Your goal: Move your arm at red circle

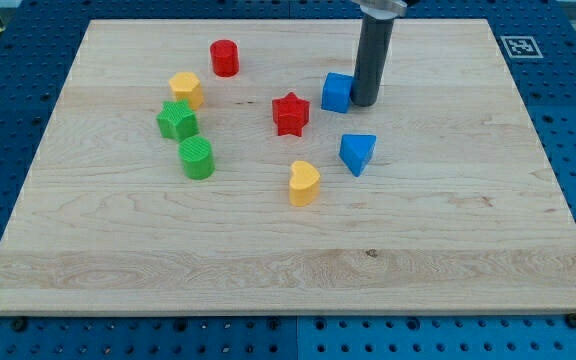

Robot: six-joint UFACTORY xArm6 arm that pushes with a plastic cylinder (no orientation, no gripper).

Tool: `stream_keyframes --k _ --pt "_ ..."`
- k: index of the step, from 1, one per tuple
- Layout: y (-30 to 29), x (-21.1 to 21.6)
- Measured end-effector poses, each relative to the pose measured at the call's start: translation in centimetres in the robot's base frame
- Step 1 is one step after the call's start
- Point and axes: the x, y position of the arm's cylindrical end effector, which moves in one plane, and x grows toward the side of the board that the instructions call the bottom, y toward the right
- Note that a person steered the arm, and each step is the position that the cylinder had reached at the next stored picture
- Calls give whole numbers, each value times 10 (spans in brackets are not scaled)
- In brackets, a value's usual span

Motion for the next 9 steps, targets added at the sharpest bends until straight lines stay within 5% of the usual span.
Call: stream_keyframes --k 1,3,4,9 --pt "-3 -52" --pt "-113 -122" --pt "-174 -130" --pt "-224 -118"
